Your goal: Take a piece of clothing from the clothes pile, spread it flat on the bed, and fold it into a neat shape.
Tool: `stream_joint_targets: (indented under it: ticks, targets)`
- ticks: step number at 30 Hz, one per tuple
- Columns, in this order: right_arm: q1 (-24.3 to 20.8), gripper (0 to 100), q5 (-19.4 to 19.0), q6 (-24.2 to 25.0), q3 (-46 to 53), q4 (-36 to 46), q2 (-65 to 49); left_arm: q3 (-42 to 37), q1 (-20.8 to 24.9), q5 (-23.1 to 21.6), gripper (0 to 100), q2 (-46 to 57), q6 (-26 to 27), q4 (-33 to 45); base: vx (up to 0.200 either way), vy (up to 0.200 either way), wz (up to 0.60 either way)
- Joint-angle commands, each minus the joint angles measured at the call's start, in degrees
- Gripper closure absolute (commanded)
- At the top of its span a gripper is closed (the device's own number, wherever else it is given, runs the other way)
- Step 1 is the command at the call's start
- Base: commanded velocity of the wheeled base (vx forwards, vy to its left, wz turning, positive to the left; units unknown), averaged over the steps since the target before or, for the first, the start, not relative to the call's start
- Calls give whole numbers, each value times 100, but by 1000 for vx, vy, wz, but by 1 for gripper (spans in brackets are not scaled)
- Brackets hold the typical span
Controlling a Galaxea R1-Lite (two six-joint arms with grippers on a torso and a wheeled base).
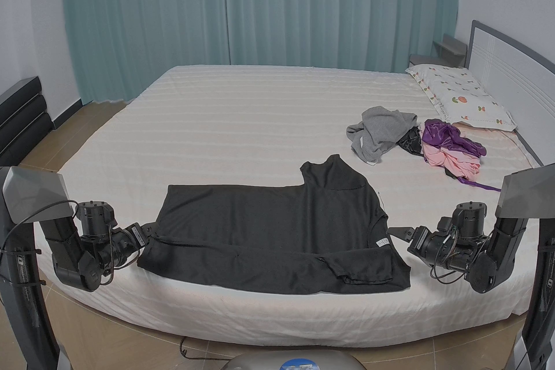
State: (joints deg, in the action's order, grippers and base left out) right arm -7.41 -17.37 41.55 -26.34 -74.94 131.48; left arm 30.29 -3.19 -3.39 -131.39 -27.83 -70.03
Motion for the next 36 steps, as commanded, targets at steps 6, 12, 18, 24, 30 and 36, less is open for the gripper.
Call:
stream_joint_targets:
  ticks: [6, 12, 18, 24, 30, 36]
  targets:
    - [3, 0, 6, 345, 569, -197, -368, -278, -15, -39, 0, 536, -548, -1, 0, 0, 0]
    - [-6, 0, 23, 337, 666, -197, -368, -542, -23, -329, 0, 536, -1014, -1, 0, 133, 0]
    - [-94, 0, 23, 337, 683, -197, -324, -604, 12, -347, 0, 492, -1031, -1, 0, 67, 0]
    - [-59, 0, 23, 310, 692, -197, -368, -595, -94, -347, 0, 404, -1066, -10, 0, 0, 0]
    - [-50, 0, 32, 302, 674, -197, -359, -656, 3, -347, 0, 439, -1084, -1, 133, 0, 0]
    - [-6, 0, 32, 143, 692, -188, -298, -735, 108, -347, 0, 465, -1075, -10, 67, 0, 0]
